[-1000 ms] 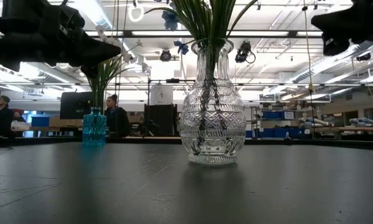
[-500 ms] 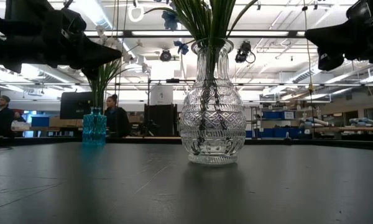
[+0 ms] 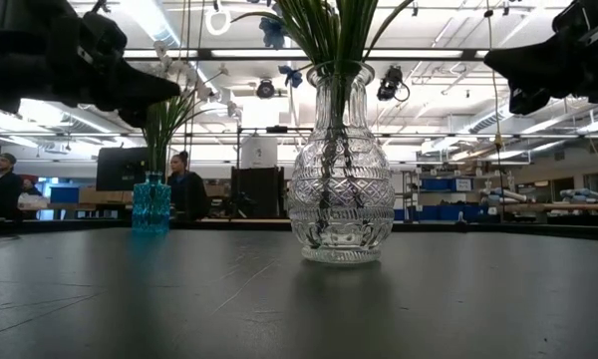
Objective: Sort flowers into vase by color
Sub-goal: Return to Home Position
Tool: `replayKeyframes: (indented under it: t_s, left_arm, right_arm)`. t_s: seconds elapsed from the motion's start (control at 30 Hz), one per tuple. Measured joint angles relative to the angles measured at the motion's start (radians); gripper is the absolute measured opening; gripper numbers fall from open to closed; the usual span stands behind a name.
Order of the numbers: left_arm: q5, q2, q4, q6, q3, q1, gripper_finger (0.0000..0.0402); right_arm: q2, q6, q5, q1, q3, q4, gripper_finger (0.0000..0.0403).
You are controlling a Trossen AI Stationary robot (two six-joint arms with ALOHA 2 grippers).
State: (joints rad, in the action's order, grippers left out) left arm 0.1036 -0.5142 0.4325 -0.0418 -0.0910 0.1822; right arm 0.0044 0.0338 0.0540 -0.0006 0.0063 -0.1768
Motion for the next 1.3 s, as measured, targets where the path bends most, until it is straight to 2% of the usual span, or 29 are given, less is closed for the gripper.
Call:
replayKeyframes:
  t_s: [0.5, 0.7, 1.3]
  left_arm:
    - [0.0, 0.392, -0.361, -0.026, 0.0, -0.001, 0.0002]
    - [0.0, 0.506, -0.466, -0.034, 0.0, -0.001, 0.0002]
    - [0.013, 0.511, -0.549, -0.042, 0.0, -0.001, 0.0001]
  right_arm:
    - [0.0, 0.015, -0.003, -0.017, 0.0, -0.001, 0.0005]
    - [0.0, 0.016, -0.003, -0.017, 0.0, -0.001, 0.0005]
    - [0.0, -0.008, 0.032, -0.017, 0.0, -0.01, 0.0003]
